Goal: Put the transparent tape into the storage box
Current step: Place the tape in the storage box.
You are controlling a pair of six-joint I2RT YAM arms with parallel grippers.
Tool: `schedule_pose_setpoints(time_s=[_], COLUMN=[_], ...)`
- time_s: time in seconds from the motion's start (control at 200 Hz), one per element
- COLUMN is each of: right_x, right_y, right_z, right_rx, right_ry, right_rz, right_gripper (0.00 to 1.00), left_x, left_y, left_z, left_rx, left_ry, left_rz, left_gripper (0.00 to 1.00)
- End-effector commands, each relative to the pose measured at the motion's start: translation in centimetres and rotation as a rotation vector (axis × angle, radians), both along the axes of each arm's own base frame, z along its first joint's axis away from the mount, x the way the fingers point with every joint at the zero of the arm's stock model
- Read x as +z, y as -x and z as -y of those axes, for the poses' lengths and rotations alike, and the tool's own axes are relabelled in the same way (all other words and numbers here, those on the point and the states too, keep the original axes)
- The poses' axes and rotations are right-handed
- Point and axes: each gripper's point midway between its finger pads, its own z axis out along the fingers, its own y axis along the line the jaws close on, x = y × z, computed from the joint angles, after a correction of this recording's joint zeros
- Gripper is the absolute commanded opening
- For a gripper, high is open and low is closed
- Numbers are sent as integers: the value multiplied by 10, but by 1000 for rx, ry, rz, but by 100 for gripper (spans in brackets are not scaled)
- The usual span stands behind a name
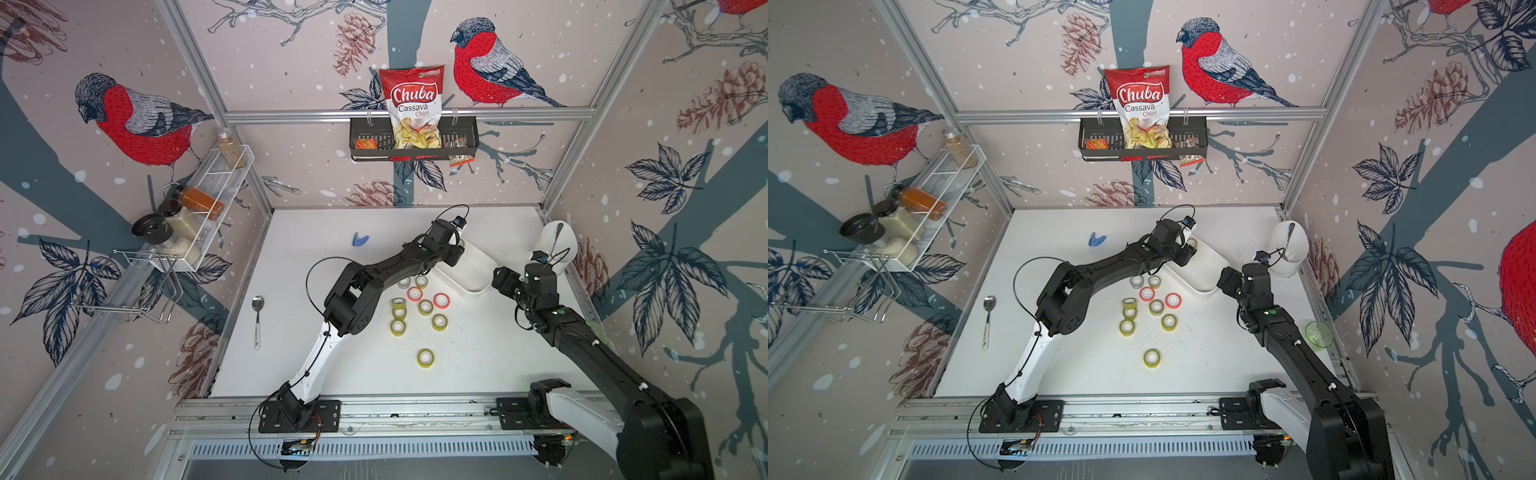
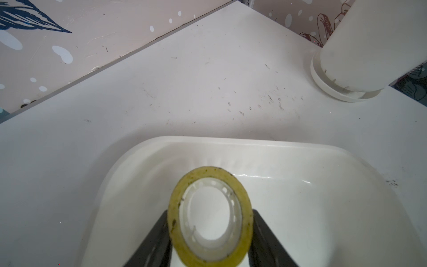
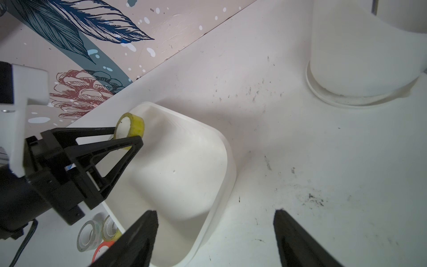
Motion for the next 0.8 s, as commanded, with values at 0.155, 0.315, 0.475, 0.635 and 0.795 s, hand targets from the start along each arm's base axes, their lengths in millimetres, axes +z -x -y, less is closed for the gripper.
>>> schedule_pose_setpoints(time_s=[0.155,0.315,0.475,0.635,0.795], right_x=[3,1,1,0,0], right_y=[-1,0,0,-1,-1], right_z=[-1,0,0,1,2], right_rx=[1,0,-1,-3,-7], right_ry=[-24,-26,-28,-28,-27], right_rz=[12,9,10,7,5], right_gripper=[84,84,84,84,84], left_x=[-28,-42,-50,-50,-48], left_y=[-9,-13,-17,-19,-22], left_z=[0,-3,-6,-8,-10], left_rx=[5,14,20,23,23], left_ry=[-68,-79,-92,-89,-80], left_rz=[-25,-56,-71,-75,-80], left_gripper=[51,52,55,57,60])
